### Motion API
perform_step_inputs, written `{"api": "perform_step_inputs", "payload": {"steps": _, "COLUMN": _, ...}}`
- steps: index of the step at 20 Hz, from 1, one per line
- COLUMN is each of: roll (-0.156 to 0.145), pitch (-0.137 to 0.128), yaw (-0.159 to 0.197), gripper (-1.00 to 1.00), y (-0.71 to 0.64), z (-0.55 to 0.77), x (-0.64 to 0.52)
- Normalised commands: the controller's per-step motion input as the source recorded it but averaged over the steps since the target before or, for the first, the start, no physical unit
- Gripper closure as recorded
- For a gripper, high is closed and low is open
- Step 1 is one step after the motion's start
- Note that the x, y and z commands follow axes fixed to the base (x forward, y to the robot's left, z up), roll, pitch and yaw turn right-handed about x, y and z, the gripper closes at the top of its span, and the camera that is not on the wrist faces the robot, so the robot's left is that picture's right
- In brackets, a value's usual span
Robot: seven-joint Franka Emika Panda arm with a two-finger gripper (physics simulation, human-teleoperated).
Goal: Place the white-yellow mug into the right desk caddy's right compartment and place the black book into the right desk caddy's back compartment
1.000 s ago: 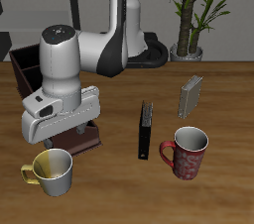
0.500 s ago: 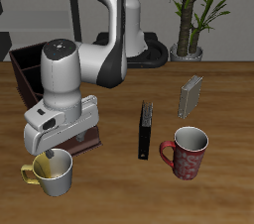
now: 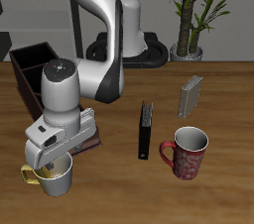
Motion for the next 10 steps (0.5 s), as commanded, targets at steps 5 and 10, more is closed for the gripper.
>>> {"api": "perform_step_inputs", "payload": {"steps": 5, "roll": -0.004, "pitch": 0.034, "yaw": 0.000, "gripper": 1.00, "y": -0.06, "z": -0.27, "x": -0.01}}
{"api": "perform_step_inputs", "payload": {"steps": 10, "roll": -0.002, "pitch": -0.002, "yaw": -0.004, "gripper": 1.00, "y": -0.03, "z": -0.01, "x": -0.07}}
